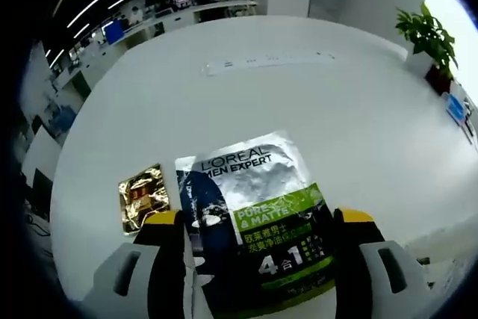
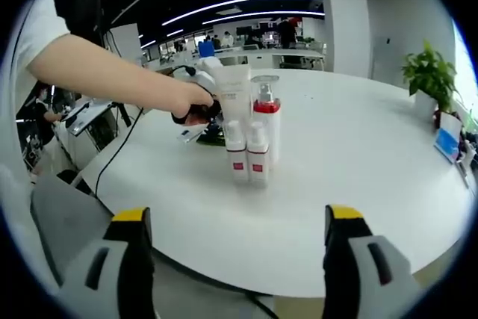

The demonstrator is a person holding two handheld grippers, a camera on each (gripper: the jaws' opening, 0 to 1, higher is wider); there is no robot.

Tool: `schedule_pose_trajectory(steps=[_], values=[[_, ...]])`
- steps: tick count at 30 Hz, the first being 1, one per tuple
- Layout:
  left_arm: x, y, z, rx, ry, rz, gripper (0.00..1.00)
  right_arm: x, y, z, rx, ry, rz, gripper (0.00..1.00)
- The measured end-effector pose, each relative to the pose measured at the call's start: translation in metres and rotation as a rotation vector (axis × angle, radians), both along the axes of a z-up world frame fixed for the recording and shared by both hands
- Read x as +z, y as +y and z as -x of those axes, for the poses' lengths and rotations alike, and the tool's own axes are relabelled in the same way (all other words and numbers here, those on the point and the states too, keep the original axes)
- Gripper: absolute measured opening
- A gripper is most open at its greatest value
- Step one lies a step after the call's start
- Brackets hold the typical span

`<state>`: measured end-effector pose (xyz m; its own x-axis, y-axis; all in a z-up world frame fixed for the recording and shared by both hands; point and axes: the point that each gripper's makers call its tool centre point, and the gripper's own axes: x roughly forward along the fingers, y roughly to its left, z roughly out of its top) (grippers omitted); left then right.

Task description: Arrange the skincare products in the storage area until every visible bottle or jar stands upright without overlapping.

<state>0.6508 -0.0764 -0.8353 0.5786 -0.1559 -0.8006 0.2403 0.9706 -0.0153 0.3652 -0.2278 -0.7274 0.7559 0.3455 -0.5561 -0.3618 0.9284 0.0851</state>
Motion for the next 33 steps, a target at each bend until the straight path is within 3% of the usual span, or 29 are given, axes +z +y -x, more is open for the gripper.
schedule_pose_trajectory(steps=[3,5,6,7,20,24,26,33], values=[[0.001,0.0,0.001,-0.005,-0.003,0.01,0.73,0.0,0.0,0.0,-0.001,0.0,-0.001,0.96],[0.006,-0.004,0.0,0.005,-0.028,0.034,0.58,0.0,0.0,0.0,-0.004,0.0,-0.001,0.96],[0.006,-0.001,0.002,0.011,-0.021,0.015,0.54,0.0,0.0,0.0,-0.005,0.0,-0.001,0.96],[0.003,-0.006,0.004,0.003,-0.005,0.044,0.55,0.0,-0.001,0.0,-0.007,0.0,-0.001,0.96],[0.009,-0.01,0.004,-0.041,-0.029,0.009,0.53,0.001,-0.002,0.0,-0.018,0.003,-0.002,0.96],[0.01,-0.014,0.004,-0.065,-0.029,0.015,0.48,0.001,-0.002,0.0,-0.022,0.003,-0.005,0.95],[0.011,-0.014,0.004,-0.066,-0.032,0.022,0.4,0.0,-0.002,0.0,-0.022,0.003,-0.005,0.95],[0.013,-0.007,0.003,-0.064,-0.016,0.04,0.33,0.001,-0.002,0.0,-0.022,0.003,-0.007,0.95]])
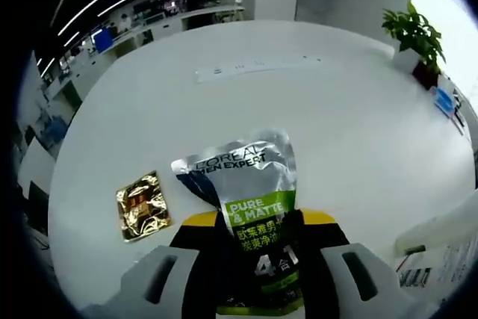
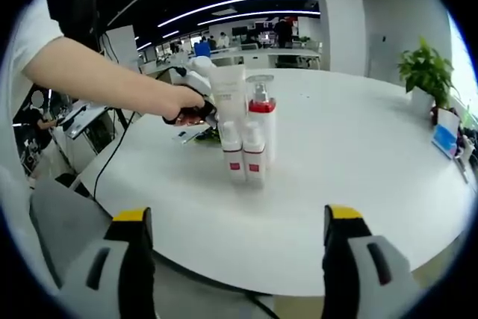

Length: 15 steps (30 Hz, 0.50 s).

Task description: Arrange the skincare products in the storage area until every visible bottle or jar stands upright without overlapping.

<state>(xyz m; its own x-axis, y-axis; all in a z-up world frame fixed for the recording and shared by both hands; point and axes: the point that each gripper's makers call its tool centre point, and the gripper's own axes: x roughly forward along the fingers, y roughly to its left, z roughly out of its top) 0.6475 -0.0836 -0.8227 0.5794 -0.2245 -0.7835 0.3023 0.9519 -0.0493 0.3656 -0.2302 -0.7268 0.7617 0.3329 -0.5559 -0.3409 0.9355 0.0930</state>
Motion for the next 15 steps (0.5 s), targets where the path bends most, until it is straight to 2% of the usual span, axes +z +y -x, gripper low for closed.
schedule_pose_trajectory(steps=[6,11,15], values=[[0.0,0.008,0.004,0.025,0.026,0.046,0.22,0.0,-0.001,0.0,0.0,-0.003,0.002,0.95],[-0.001,0.014,0.012,0.037,0.048,0.067,0.18,0.001,0.0,-0.001,0.005,-0.011,0.008,0.95],[0.004,0.018,0.024,0.063,0.057,0.113,0.17,0.002,0.001,-0.001,0.01,-0.019,0.014,0.95]])
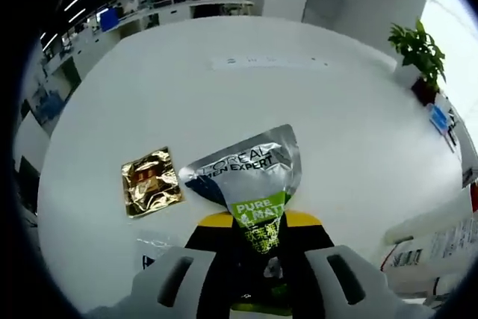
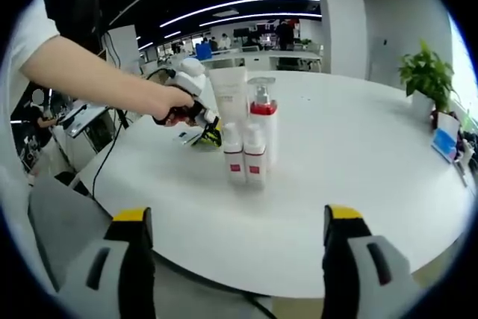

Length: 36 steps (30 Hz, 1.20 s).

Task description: Arrange the skincare products in the storage area until every visible bottle or jar stands upright without overlapping.

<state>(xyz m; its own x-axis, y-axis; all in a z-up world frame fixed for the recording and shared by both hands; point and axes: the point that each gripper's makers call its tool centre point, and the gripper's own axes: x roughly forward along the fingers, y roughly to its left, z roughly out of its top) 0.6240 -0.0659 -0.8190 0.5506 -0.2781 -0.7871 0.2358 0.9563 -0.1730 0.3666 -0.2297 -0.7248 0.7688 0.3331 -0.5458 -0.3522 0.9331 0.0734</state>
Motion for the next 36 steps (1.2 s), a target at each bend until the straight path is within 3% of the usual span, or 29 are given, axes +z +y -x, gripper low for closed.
schedule_pose_trajectory(steps=[12,18,28,36], values=[[0.016,0.007,0.028,-0.005,-0.026,0.056,0.18,0.002,0.001,0.0,0.004,-0.015,-0.012,0.95],[0.025,0.007,0.05,-0.013,-0.035,0.091,0.18,0.005,-0.002,-0.002,-0.026,-0.021,-0.068,0.96],[0.043,0.01,0.089,-0.042,-0.071,0.142,0.18,0.007,0.005,0.0,0.006,-0.027,-0.058,0.95],[0.062,0.018,0.118,-0.069,-0.116,0.163,0.19,0.007,0.005,0.004,-0.006,-0.015,-0.097,0.95]])
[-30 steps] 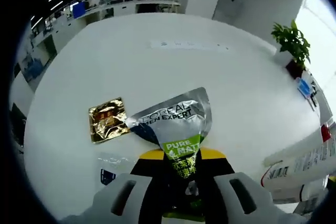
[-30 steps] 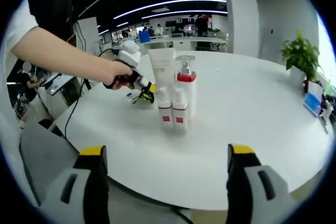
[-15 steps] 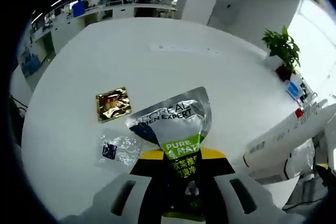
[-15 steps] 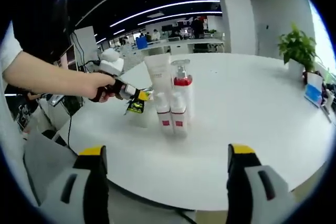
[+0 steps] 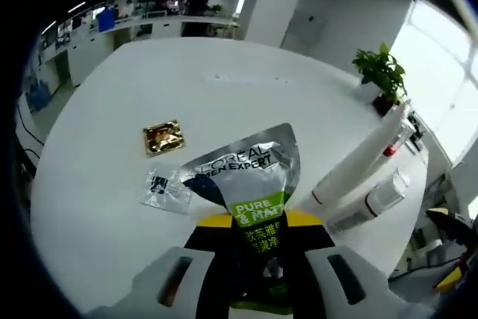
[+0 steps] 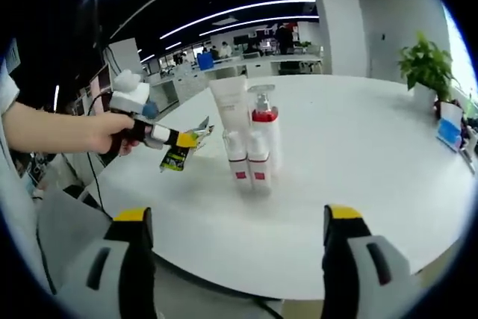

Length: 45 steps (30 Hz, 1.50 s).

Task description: Arrange the skincare products in the storage area until every visible bottle or jar stands upright without overlapping.

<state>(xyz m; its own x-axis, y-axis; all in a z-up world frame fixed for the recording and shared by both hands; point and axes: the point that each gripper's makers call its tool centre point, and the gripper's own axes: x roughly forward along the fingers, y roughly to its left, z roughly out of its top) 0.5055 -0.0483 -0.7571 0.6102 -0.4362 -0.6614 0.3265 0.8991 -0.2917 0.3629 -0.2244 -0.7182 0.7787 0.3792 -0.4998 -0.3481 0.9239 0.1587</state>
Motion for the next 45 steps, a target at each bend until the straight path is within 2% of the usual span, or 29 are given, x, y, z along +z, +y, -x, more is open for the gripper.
schedule_pose_trajectory(steps=[9,17,24,28,33,35,38,39,42,45], values=[[0.027,0.012,0.03,-0.016,-0.066,0.009,0.19,0.0,0.001,0.002,-0.005,0.025,-0.043,0.95],[0.044,0.014,0.056,-0.046,-0.11,0.009,0.19,0.001,0.0,0.004,-0.006,0.052,-0.08,0.93],[0.066,0.011,0.071,-0.084,-0.17,-0.012,0.19,0.008,0.001,0.001,0.002,0.057,-0.11,0.91],[0.078,0.006,0.08,-0.12,-0.209,-0.023,0.19,0.021,0.011,-0.007,0.021,0.042,-0.156,0.88],[0.103,-0.007,0.091,-0.207,-0.3,-0.04,0.19,0.049,0.042,-0.02,0.101,0.005,-0.255,0.76],[0.109,-0.009,0.093,-0.216,-0.317,-0.04,0.19,0.06,0.056,-0.024,0.125,-0.015,-0.301,0.72],[0.123,-0.016,0.097,-0.261,-0.368,-0.057,0.19,0.074,0.073,-0.028,0.16,-0.041,-0.361,0.61],[0.128,-0.018,0.098,-0.288,-0.395,-0.082,0.19,0.076,0.077,-0.029,0.169,-0.041,-0.369,0.57],[0.135,-0.024,0.103,-0.312,-0.419,-0.091,0.19,0.087,0.091,-0.032,0.2,-0.051,-0.43,0.46],[0.139,-0.026,0.106,-0.341,-0.446,-0.114,0.19,0.098,0.097,-0.036,0.197,-0.051,-0.503,0.42]])
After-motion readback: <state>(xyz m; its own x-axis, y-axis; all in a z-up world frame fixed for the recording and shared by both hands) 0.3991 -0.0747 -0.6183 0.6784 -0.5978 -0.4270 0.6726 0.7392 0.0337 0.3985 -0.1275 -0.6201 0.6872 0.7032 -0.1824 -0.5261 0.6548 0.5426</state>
